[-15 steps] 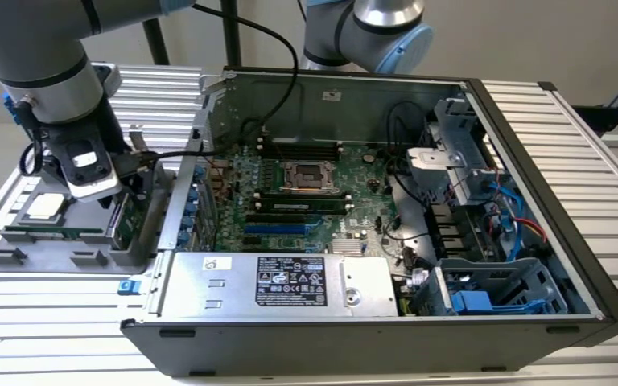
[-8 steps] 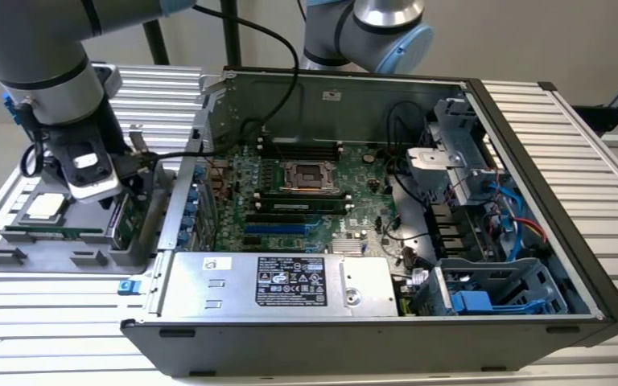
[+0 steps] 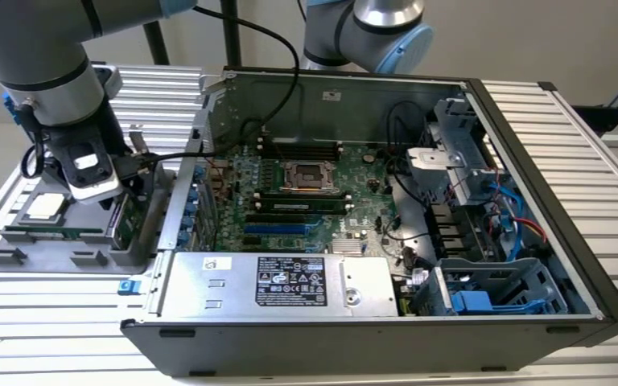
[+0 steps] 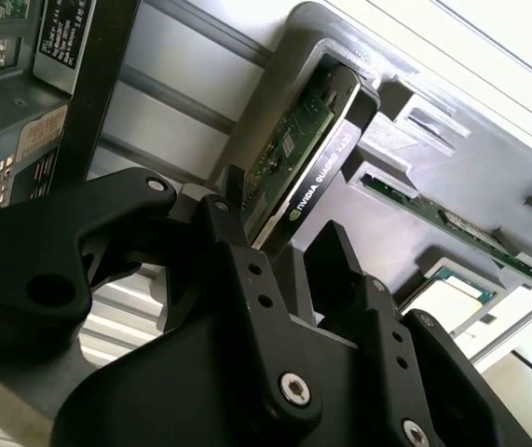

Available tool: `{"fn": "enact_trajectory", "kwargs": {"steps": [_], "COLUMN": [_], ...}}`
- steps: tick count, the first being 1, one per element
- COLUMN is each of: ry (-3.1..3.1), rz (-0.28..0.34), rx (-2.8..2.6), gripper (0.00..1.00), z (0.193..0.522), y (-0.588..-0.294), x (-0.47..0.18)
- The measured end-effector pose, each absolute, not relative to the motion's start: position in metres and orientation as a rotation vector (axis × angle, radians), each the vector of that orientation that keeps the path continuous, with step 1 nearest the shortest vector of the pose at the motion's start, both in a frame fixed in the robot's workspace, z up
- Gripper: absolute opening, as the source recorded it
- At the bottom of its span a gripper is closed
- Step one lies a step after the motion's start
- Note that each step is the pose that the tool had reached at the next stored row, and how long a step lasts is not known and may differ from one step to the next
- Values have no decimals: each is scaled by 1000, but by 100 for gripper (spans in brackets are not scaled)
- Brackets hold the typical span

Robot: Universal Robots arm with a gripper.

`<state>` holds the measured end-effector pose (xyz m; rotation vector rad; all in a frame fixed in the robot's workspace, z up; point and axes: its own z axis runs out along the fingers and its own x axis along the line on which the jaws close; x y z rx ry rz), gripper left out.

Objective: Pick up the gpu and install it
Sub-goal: 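Pick up the gpu and move the gpu toward the slot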

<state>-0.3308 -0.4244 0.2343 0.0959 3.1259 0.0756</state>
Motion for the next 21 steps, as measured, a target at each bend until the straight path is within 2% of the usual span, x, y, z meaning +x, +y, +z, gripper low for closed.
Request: {"fn": "enact_trajectory", "kwargs": {"steps": [14, 15, 21], "ry": [3126, 3126, 3126], "rz": [75, 75, 75], "rx": [96, 96, 96], "gripper": [100, 0, 0], "z": [238, 238, 239], "y": [-424, -424, -424], "x": [-331, -331, -331]}}
